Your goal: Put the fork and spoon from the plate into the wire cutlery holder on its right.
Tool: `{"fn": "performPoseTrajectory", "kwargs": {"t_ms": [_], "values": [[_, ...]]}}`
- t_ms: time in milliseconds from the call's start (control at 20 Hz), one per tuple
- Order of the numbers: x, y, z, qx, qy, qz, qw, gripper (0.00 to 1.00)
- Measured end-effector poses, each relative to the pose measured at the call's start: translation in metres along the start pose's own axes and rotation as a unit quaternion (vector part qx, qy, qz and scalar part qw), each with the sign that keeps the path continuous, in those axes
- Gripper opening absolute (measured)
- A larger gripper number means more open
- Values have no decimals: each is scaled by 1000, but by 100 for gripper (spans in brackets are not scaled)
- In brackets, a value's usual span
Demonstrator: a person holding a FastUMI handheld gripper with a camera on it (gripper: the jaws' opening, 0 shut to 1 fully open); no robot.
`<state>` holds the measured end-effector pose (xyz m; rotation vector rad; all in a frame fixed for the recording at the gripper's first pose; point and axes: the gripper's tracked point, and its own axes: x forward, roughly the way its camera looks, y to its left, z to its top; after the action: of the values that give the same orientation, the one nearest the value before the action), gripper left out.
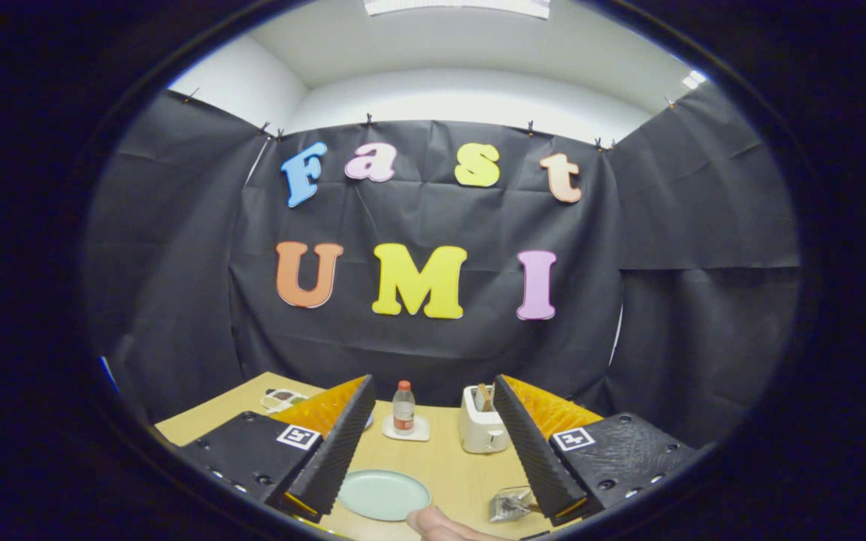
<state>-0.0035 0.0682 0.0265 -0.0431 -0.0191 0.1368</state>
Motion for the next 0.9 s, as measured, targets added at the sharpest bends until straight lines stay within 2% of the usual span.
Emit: {"fn": "performPoseTrajectory", "kwargs": {"t_ms": [350,900], "values": [[-14,-7,-16,7,17,3,1000,96],[8,-42,-46,17,53,5,998,96]]}}
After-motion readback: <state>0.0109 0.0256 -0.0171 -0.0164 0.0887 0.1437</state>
